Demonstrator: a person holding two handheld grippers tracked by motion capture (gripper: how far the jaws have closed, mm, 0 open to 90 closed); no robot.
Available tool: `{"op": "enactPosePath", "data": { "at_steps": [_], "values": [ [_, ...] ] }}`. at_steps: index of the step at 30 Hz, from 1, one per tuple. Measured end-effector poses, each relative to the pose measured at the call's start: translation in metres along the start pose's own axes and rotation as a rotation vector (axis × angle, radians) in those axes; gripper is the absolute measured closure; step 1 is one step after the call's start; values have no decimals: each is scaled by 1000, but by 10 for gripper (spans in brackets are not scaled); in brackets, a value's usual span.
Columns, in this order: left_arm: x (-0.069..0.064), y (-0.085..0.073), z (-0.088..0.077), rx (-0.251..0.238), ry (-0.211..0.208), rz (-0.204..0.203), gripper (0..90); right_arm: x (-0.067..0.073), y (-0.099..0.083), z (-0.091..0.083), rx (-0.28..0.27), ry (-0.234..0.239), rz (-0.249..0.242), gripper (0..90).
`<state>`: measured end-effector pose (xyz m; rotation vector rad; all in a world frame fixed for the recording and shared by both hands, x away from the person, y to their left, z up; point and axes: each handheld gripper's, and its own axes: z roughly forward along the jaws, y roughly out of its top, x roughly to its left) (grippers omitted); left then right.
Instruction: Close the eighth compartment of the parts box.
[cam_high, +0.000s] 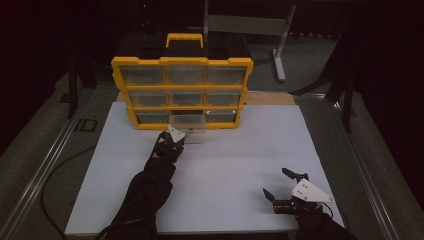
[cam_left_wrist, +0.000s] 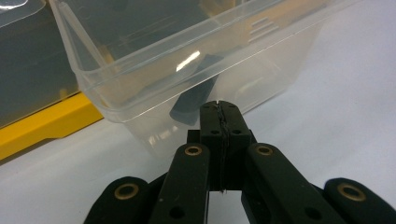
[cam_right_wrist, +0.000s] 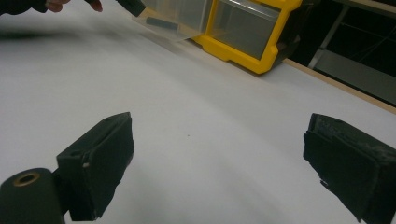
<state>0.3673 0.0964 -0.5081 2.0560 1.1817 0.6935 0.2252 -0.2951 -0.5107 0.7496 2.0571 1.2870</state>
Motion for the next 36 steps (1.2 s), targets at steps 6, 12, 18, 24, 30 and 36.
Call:
{"op": "enactPosePath", "data": {
  "at_steps": [6,12,18,24,30,36],
  "values": [
    [2,1,0,7,5,3,900,0,0,0,-1,0,1,84],
    [3,2,0,12,9,8,900,0,0,0,-1,-1,1,83],
    [6,4,1,12,8,3,900,-1,0,0,1,-5,2,84],
    [7,8,2,15,6,1,900,-1,0,0,2,-4,0,84],
    [6,10,5,19,4,7,900,-1,0,0,0,-4,-2,84],
    [6,11,5,15,6,9,900,-1,0,0,1,-6,1,84]
  ]
}}
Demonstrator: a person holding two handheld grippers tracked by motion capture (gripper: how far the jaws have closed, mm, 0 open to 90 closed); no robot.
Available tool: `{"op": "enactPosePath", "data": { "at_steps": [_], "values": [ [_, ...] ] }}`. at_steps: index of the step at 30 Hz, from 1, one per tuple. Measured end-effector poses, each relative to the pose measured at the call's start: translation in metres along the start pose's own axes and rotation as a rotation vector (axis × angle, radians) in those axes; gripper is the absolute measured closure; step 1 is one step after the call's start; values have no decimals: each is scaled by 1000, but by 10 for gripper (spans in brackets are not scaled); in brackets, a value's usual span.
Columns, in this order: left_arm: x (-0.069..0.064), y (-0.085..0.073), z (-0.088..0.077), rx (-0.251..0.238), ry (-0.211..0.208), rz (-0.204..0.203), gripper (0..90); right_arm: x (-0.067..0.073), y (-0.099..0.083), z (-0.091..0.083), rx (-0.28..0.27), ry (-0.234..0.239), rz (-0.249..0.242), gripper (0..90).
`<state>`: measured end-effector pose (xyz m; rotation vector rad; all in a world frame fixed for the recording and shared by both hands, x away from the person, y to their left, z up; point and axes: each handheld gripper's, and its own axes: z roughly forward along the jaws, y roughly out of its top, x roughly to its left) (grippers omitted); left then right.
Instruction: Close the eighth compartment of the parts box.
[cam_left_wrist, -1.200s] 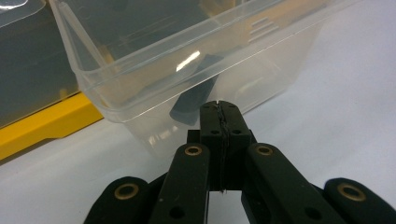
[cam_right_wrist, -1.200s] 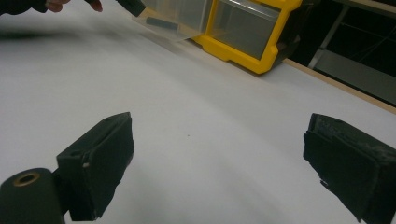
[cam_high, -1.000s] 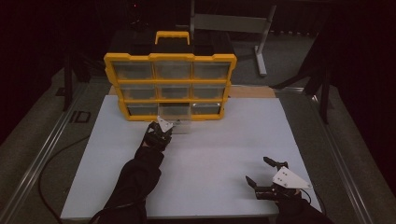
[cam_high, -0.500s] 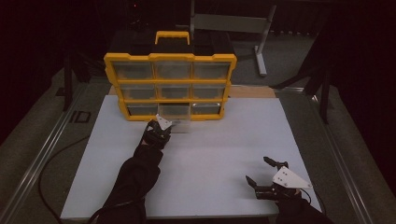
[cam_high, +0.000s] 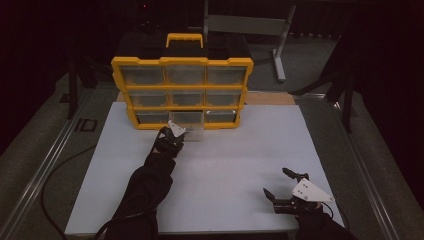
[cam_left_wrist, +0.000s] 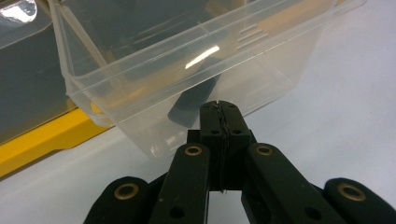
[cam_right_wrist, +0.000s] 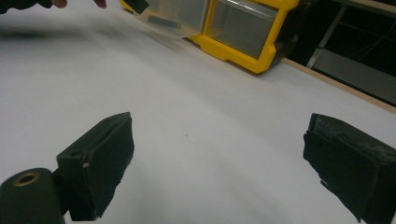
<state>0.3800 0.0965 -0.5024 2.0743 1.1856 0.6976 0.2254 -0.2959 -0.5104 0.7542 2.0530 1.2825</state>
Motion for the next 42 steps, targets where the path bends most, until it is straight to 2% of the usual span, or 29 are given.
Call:
{"op": "enactPosePath", "data": {
  "at_steps": [9,13,19,42],
  "values": [
    [2,4,3,8,9,9,900,0,0,0,0,1,-2,84],
    [1,6,3,-1,5,-4,900,0,0,0,-1,1,-1,84],
    [0,9,4,5,8,15,900,0,0,0,0,1,0,84],
    [2,16,8,-1,15,4,900,0,0,0,-2,0,-3,84]
  ]
}}
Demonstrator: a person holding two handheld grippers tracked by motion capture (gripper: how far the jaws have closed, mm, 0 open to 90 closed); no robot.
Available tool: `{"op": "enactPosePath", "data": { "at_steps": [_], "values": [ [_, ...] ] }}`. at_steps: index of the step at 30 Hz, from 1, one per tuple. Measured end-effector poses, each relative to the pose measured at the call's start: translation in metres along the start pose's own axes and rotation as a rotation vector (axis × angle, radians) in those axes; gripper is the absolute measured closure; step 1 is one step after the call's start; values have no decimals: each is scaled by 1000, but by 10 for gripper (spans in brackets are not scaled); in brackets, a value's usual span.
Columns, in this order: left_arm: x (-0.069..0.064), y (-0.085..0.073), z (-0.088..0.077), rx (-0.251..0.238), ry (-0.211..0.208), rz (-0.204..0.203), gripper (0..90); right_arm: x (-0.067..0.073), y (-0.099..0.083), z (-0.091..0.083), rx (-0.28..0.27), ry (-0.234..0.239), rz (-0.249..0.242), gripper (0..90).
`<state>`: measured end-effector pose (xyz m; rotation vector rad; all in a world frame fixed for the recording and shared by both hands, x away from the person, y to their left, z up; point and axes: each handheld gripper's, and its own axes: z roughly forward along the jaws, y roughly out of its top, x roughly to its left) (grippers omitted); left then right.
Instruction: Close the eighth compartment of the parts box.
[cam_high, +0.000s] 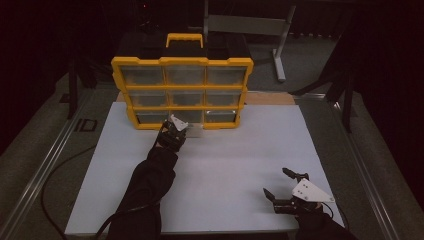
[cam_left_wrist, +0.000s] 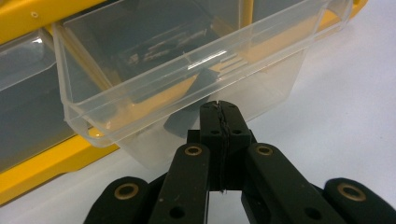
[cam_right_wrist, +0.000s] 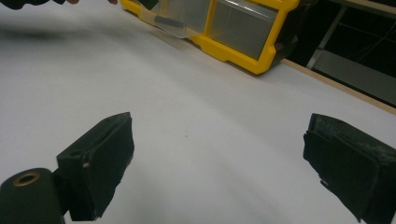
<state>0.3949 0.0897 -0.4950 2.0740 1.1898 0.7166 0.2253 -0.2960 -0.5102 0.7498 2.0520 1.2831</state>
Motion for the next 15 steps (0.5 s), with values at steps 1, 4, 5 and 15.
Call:
{"op": "enactPosePath", "data": {
  "at_steps": [1,4,5,15],
  "values": [
    [0,0,0,2,-2,3,900,0,0,0,1,1,5,84],
    [1,2,1,5,-1,1,900,1,0,0,1,1,7,84],
    [1,2,1,6,-1,-1,900,0,0,0,0,0,5,84],
    [2,4,5,7,3,-5,900,0,0,0,1,2,4,84]
  ]
}}
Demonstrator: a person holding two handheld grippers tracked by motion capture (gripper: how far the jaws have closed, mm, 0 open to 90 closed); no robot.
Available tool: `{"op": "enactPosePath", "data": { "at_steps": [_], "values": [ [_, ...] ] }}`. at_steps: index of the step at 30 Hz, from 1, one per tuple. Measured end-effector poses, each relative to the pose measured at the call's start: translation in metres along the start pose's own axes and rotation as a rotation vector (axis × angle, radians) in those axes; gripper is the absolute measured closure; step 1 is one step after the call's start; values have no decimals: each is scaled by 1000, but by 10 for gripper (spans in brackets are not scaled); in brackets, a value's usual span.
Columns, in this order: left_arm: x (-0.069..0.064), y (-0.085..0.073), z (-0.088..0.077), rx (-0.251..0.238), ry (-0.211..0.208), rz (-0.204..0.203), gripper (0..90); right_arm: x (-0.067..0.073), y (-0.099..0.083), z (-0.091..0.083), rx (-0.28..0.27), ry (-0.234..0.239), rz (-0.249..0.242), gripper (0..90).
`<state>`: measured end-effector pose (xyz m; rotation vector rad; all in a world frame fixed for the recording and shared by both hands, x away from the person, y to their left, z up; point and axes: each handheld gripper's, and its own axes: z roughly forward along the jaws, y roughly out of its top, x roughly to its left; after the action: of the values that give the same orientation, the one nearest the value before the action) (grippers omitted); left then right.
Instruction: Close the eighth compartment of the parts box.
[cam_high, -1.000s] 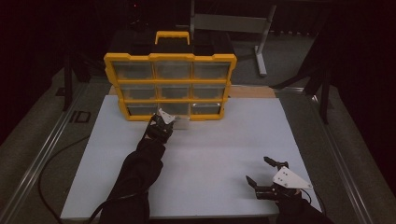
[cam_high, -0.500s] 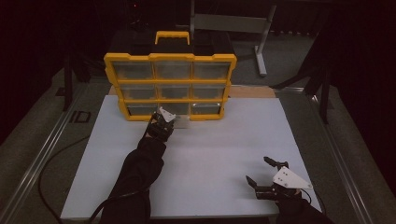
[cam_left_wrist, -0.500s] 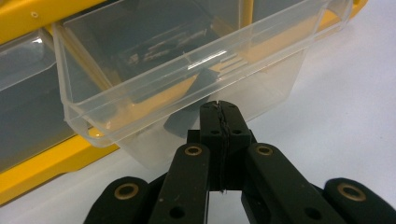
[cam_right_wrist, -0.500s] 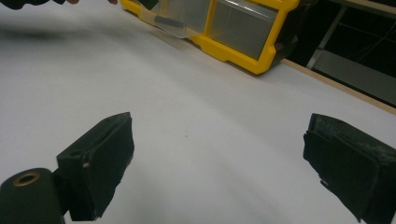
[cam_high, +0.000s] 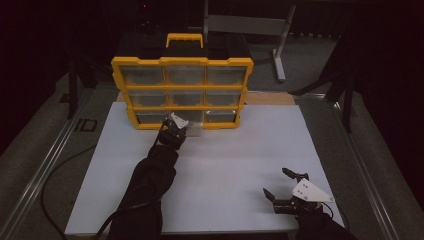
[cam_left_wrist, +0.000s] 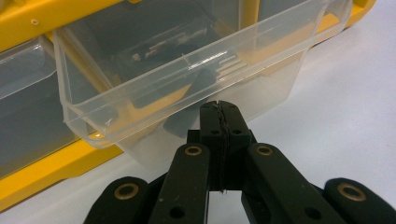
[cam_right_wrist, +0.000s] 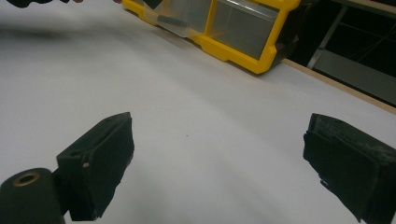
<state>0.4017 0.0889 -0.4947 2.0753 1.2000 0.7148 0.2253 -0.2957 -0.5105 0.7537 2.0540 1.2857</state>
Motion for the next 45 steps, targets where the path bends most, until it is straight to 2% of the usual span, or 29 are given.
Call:
{"op": "enactPosePath", "data": {
  "at_steps": [6,23,25,45],
  "values": [
    [1,1,3,-2,6,-7,900,0,0,0,0,0,1,84],
    [2,5,10,18,21,5,900,0,0,0,2,-3,3,84],
    [2,6,11,25,28,18,900,0,0,0,3,-3,2,84],
    [5,13,21,36,35,20,900,-1,0,-1,0,-4,-1,84]
  ]
}}
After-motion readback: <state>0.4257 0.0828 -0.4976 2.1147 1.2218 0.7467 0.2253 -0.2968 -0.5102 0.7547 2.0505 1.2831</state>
